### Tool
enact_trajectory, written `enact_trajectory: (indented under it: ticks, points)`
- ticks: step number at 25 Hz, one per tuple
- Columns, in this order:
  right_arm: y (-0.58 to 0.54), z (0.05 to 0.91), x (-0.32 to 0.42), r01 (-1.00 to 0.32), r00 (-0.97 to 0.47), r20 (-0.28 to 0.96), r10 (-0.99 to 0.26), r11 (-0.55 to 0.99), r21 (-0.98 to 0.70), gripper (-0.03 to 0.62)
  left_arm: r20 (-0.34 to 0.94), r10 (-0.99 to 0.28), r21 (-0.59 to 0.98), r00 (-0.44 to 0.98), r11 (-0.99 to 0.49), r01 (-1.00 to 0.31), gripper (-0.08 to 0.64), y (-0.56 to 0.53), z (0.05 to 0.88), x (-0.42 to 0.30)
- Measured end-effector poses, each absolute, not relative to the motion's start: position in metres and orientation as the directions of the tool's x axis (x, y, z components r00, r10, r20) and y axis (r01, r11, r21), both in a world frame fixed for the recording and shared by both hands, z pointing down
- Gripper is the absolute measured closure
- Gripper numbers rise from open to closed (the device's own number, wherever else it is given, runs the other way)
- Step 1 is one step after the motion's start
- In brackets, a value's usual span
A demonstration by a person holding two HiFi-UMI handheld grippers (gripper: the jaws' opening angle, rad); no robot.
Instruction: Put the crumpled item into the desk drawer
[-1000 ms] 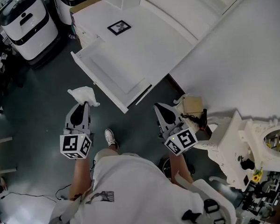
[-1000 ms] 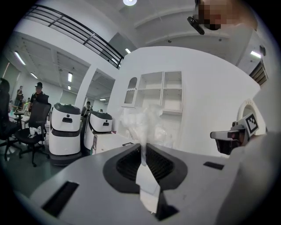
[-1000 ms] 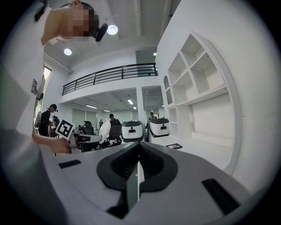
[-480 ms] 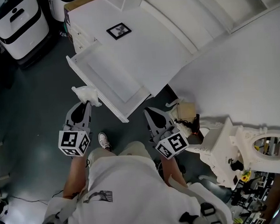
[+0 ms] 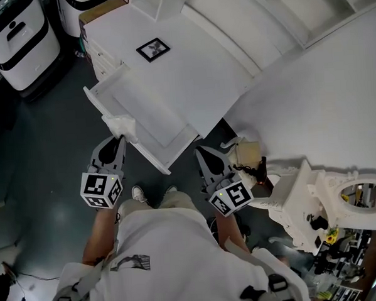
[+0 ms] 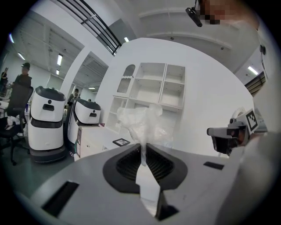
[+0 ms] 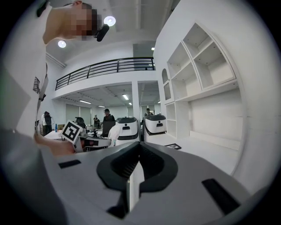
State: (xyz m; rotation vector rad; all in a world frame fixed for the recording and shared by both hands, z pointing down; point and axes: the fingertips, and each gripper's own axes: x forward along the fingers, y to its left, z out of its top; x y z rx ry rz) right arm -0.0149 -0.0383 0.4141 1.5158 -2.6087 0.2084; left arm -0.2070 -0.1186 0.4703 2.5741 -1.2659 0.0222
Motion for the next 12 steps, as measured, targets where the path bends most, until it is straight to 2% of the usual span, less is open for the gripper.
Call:
enact_trajectory:
  ticks: [12]
  points:
    - [-0.104, 0.416, 0.041, -0.832, -0.552, 0.109, -0.827, 0.538, -0.135, 0.583, 0.174, -0.812, 0.199, 0.557, -0.525, -0.827, 0.516, -0.161, 0.462, -0.164]
